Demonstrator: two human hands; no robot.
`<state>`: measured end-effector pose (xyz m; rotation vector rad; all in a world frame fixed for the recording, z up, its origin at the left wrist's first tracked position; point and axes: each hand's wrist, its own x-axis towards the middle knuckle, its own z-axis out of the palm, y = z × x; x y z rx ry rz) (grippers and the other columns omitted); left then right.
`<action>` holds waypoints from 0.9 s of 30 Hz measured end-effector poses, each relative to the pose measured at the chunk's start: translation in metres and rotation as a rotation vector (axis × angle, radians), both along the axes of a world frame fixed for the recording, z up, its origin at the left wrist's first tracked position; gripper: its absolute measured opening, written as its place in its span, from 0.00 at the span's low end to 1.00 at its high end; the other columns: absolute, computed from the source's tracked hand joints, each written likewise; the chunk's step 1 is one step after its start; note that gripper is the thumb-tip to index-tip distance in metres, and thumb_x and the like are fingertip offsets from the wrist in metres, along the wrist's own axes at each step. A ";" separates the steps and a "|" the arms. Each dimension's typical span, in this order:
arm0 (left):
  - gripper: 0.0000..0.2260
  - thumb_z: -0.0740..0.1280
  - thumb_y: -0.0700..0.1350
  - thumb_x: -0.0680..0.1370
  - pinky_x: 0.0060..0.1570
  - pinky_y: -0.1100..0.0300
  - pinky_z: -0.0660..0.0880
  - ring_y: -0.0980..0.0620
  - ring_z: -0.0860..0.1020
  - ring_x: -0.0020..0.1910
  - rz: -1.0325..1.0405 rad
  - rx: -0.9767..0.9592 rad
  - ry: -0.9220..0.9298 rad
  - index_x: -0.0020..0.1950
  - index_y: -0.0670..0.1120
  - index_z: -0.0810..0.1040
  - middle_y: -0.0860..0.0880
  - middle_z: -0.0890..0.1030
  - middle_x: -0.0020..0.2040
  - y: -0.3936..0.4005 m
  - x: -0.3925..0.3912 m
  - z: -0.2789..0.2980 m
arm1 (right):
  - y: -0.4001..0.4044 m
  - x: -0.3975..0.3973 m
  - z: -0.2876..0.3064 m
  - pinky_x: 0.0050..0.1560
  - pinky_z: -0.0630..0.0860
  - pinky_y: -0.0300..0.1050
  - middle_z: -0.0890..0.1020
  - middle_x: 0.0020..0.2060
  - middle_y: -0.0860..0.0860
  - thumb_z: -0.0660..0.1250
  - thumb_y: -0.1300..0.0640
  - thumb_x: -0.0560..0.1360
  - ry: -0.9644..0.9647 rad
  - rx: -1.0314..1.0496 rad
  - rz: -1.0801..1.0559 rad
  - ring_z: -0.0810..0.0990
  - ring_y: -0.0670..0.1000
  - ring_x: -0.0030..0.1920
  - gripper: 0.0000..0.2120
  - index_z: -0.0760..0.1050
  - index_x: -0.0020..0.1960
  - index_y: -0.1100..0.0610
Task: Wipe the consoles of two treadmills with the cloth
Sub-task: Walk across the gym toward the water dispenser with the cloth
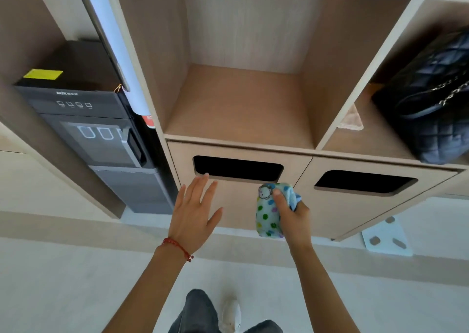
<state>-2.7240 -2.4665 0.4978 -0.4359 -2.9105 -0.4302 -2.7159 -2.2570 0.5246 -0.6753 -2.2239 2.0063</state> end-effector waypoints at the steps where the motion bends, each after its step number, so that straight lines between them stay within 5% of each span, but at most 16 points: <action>1: 0.24 0.53 0.56 0.78 0.63 0.39 0.64 0.43 0.64 0.68 0.002 0.007 0.008 0.69 0.43 0.65 0.39 0.70 0.68 0.001 -0.011 0.000 | 0.002 -0.013 0.001 0.33 0.78 0.36 0.81 0.36 0.49 0.66 0.53 0.74 -0.001 -0.003 -0.001 0.80 0.45 0.38 0.05 0.74 0.40 0.52; 10: 0.24 0.51 0.57 0.79 0.62 0.39 0.64 0.44 0.63 0.67 -0.070 0.040 0.034 0.68 0.43 0.65 0.39 0.71 0.67 0.011 -0.133 0.004 | 0.006 -0.128 -0.003 0.45 0.80 0.48 0.84 0.40 0.54 0.68 0.49 0.72 -0.001 0.004 -0.017 0.83 0.51 0.42 0.11 0.78 0.43 0.58; 15: 0.25 0.55 0.56 0.77 0.63 0.40 0.62 0.40 0.68 0.67 -0.097 0.014 0.006 0.68 0.42 0.70 0.39 0.72 0.67 0.011 -0.202 0.007 | 0.003 -0.194 0.004 0.35 0.78 0.35 0.83 0.35 0.49 0.69 0.49 0.72 0.015 0.083 -0.038 0.82 0.46 0.38 0.11 0.78 0.40 0.58; 21: 0.26 0.54 0.56 0.76 0.57 0.38 0.69 0.39 0.73 0.62 -0.116 -0.013 -0.037 0.65 0.41 0.73 0.39 0.74 0.64 0.016 -0.255 0.001 | 0.003 -0.248 -0.001 0.42 0.79 0.45 0.82 0.33 0.51 0.71 0.46 0.69 -0.044 0.191 -0.093 0.82 0.50 0.38 0.15 0.76 0.34 0.57; 27: 0.25 0.55 0.57 0.76 0.57 0.40 0.73 0.41 0.71 0.64 -0.126 -0.029 -0.107 0.65 0.43 0.73 0.40 0.73 0.65 0.017 -0.281 -0.016 | 0.006 -0.281 -0.006 0.31 0.71 0.36 0.80 0.31 0.50 0.71 0.46 0.69 -0.063 0.293 -0.077 0.79 0.47 0.34 0.15 0.74 0.34 0.57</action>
